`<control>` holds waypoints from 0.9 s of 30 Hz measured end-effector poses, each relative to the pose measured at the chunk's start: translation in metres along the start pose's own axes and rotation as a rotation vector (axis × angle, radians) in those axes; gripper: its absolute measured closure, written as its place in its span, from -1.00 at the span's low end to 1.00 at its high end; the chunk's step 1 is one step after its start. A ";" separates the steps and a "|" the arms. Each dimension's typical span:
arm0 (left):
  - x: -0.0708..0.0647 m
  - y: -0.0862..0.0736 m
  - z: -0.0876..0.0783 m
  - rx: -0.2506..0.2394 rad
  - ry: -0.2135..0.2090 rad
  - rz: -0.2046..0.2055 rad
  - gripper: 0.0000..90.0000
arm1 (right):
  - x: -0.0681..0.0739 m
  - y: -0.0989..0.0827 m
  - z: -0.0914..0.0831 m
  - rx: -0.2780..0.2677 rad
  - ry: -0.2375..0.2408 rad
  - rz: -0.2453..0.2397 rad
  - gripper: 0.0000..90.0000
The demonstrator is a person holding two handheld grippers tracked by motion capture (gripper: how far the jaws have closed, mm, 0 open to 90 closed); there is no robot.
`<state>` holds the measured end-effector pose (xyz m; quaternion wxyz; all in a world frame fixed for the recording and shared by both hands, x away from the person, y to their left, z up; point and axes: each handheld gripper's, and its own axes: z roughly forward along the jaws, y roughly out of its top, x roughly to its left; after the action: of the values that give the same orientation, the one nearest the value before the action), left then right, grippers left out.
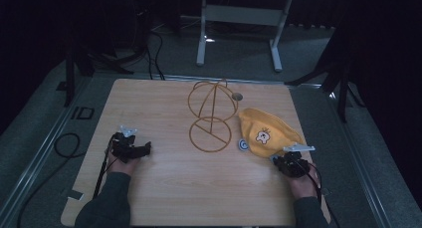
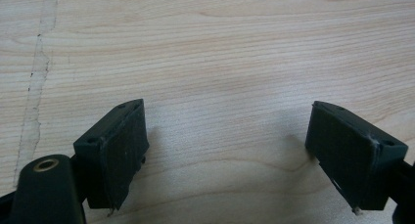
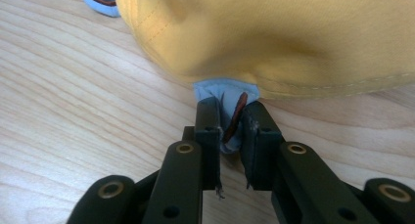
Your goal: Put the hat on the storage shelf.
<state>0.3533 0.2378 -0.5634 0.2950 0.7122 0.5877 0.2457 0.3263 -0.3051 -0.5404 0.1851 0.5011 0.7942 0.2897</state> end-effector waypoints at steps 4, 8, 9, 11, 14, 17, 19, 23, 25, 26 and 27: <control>0.000 0.000 0.000 0.000 0.000 0.000 -0.65 | 0.003 0.001 -0.003 -0.024 0.013 -0.003 0.80; 0.000 0.000 0.000 0.000 0.000 0.000 -0.65 | 0.005 0.005 -0.010 -0.048 0.024 -0.016 0.83; 0.000 0.000 0.000 0.000 0.000 0.000 -0.65 | 0.005 0.005 -0.010 -0.048 0.024 -0.016 0.83; 0.000 0.000 0.000 0.000 0.000 0.000 -0.65 | 0.006 0.008 -0.013 -0.058 0.030 -0.018 0.83; 0.000 0.000 0.000 0.000 0.000 0.000 -0.65 | 0.007 0.012 -0.018 -0.073 0.039 -0.018 0.83; 0.000 0.000 0.000 0.000 0.000 0.000 -0.65 | 0.007 0.013 -0.020 -0.081 0.049 -0.013 0.83; 0.000 0.000 0.000 0.000 0.000 0.000 -0.65 | 0.007 0.015 -0.021 -0.084 0.051 -0.012 0.83; 0.000 0.000 0.000 0.000 0.000 0.000 -0.65 | 0.008 0.018 -0.026 -0.104 0.056 -0.021 0.83; 0.000 0.000 0.000 0.000 0.000 0.000 -0.65 | 0.009 0.020 -0.029 -0.112 0.059 -0.024 0.84; 0.000 0.000 0.000 0.000 0.000 0.000 -0.65 | 0.009 0.020 -0.030 -0.116 0.061 -0.024 0.84; 0.000 0.000 0.000 0.000 0.000 0.000 -0.65 | 0.009 0.021 -0.032 -0.121 0.063 -0.026 0.84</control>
<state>0.3533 0.2378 -0.5634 0.2950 0.7122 0.5876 0.2458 0.3185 -0.2985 -0.5023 0.1937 0.4691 0.7872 0.3503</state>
